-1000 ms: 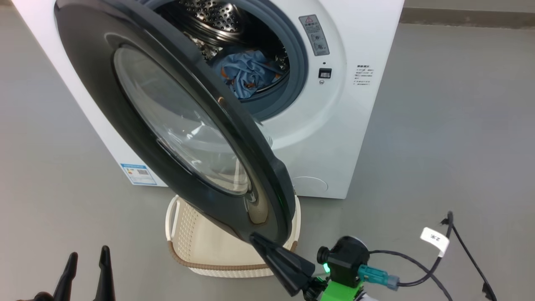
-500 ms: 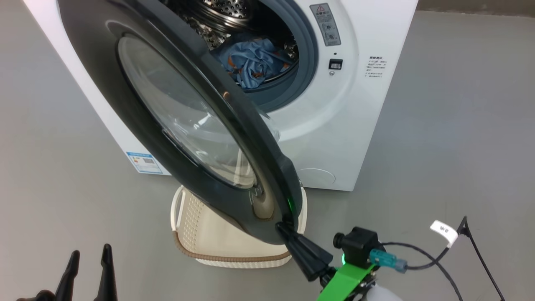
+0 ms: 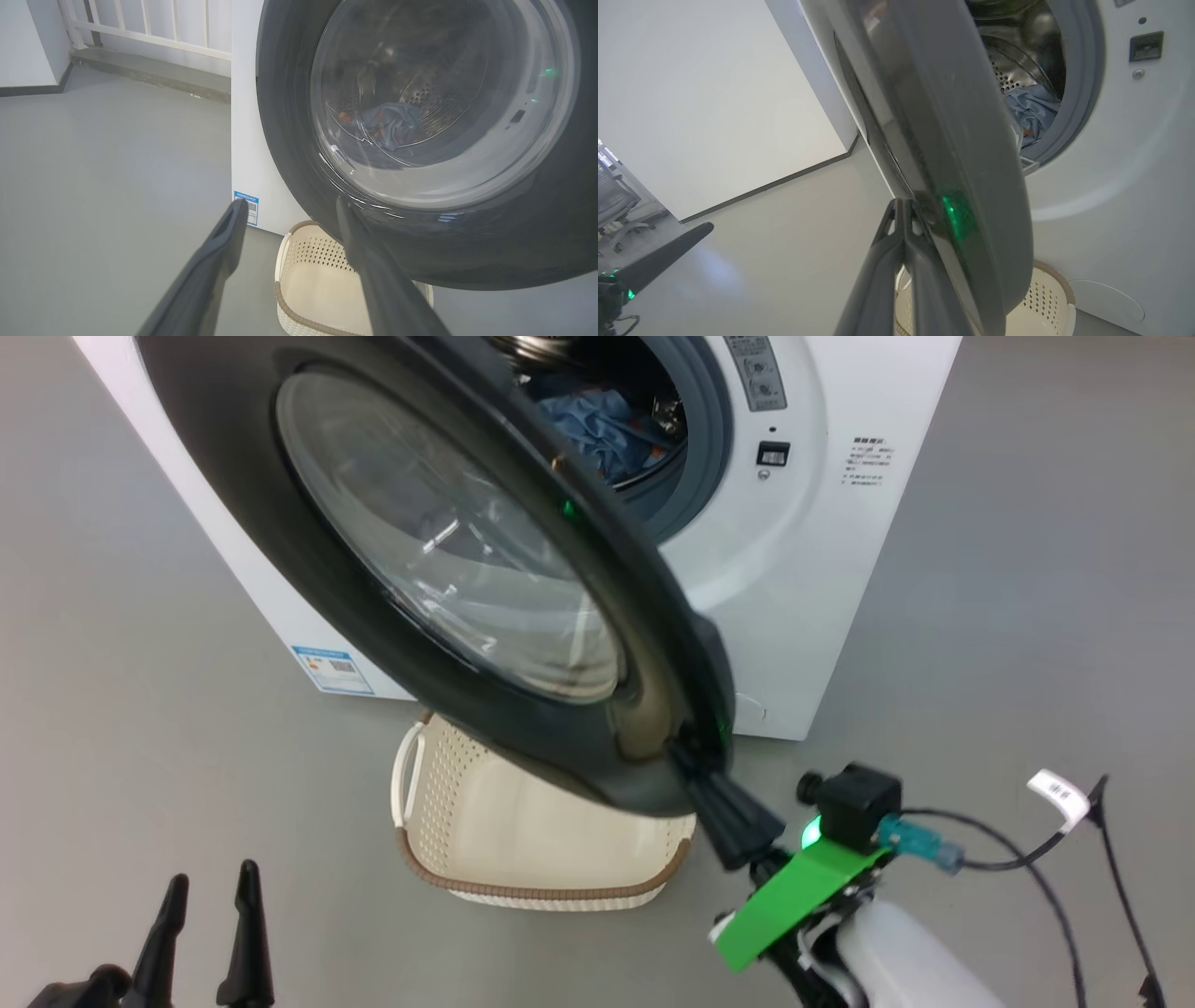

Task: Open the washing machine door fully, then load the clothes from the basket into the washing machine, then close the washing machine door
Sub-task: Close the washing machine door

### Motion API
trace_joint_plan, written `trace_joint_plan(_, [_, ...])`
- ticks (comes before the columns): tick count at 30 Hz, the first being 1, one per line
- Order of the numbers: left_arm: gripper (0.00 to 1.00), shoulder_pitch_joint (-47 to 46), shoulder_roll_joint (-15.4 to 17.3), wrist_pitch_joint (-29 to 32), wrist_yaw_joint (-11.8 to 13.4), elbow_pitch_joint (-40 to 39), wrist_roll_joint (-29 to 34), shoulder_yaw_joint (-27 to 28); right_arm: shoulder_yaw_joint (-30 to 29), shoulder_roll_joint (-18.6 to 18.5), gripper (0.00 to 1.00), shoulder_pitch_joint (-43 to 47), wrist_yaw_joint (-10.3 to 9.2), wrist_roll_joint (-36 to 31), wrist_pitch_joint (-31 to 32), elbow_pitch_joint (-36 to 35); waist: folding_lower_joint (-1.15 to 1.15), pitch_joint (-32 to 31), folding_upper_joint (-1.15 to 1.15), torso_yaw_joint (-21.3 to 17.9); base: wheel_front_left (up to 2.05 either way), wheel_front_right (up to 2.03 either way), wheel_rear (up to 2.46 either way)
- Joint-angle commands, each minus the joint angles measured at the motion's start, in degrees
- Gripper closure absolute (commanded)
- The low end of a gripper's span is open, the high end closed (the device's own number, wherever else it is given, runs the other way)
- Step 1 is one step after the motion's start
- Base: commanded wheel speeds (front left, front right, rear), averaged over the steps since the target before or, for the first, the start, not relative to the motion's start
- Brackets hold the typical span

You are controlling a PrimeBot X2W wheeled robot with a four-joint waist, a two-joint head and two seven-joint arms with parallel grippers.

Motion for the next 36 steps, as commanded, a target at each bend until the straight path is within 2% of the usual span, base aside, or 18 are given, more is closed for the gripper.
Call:
trace_joint_plan(1, [0.0,-3.1,0.4,-0.4,-0.1,-1.8,-0.2,1.9,-0.9,0.7,1.0,-3.1,0.07,-0.4,-0.3,-1.3,0.0,0.9,0.0,0.2,0.0,0.0,0.0])
trace_joint_plan(17, [0.0,-9.3,0.0,-0.4,-0.1,-3.6,-1.5,-0.2,-14.3,-0.7,1.0,-15.6,0.07,-1.9,-0.3,2.0,0.0,7.8,0.0,3.1,0.0,0.0,0.0])
trace_joint_plan(27, [0.0,-12.3,-0.4,-0.4,-0.1,-4.3,-2.4,-1.6,-17.8,-2.3,1.0,-23.0,0.07,-2.3,-0.3,5.2,0.0,11.2,0.0,5.0,0.0,0.0,0.0])
trace_joint_plan(36, [0.0,-14.4,-0.7,-0.4,-0.1,-4.4,-2.9,-3.2,-23.9,-2.9,1.0,-28.9,0.07,-2.0,-0.3,7.1,0.0,13.9,0.0,6.9,0.0,0.0,0.0])
